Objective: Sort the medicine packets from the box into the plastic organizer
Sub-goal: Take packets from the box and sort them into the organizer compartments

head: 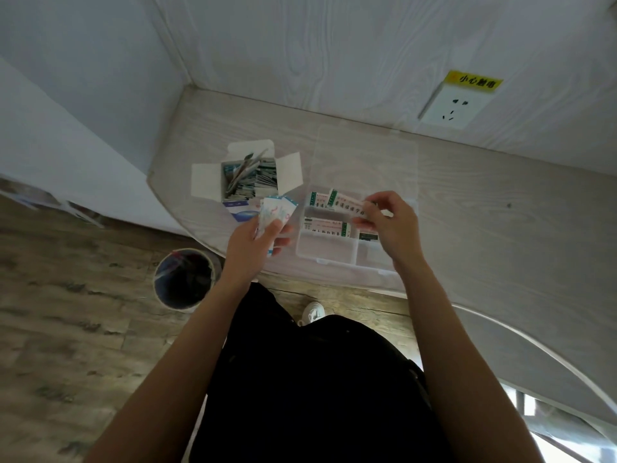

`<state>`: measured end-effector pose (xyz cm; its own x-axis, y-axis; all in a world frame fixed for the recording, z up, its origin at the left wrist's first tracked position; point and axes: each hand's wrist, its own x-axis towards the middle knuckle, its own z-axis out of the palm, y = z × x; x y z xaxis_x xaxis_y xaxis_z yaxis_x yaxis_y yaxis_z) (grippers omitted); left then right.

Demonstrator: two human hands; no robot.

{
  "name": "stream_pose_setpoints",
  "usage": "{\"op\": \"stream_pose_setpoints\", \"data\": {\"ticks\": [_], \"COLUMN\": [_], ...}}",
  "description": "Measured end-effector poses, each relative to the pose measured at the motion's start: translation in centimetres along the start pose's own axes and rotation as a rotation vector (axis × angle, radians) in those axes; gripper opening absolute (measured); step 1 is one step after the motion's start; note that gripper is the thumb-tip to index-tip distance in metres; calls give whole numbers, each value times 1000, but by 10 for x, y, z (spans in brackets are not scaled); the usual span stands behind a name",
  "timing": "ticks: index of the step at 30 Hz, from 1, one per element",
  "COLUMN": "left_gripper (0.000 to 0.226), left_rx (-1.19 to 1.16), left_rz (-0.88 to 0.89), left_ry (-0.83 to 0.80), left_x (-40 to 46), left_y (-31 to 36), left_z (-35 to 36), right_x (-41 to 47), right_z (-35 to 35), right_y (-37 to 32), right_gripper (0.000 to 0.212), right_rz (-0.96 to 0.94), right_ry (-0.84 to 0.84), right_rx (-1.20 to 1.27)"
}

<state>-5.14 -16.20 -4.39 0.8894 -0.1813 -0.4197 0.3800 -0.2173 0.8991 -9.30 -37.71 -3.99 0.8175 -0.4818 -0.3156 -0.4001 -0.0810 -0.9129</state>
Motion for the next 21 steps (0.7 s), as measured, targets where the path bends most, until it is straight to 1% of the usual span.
{"op": "stream_pose_setpoints", "data": {"ticks": [2,4,6,9,11,14,16,21], "left_gripper": [15,14,13,11,11,10,11,13], "left_rx": [10,7,-7,-23,-34,-47,-62,-85], "left_rz": [1,9,14,13,10,11,17,19], "left_ry": [8,13,11,10,3,-4,-6,-21], "left_x": [1,0,-1,-3,-3,-2,-3,-2], "left_y": [-2,-2,0,1,0,0,0,2], "left_z": [-2,-2,0,0,-1,-1,0,1], "right_x": [3,3,2,1,0,1,2,5], "right_z": [4,13,20,26,28,31,35,38], "right_y": [2,3,8,8,6,4,2,-2], "right_gripper": [11,3,9,17,23,25,23,30], "right_rz": [-78,-184,-263,-330,-421,-522,-515,-572], "right_ry": [-16,-37,-46,-63,-76,-117,-151,-227], "right_rx": [-209,-406,-576,-830,-1006,-1278,-1374,-1413]}}
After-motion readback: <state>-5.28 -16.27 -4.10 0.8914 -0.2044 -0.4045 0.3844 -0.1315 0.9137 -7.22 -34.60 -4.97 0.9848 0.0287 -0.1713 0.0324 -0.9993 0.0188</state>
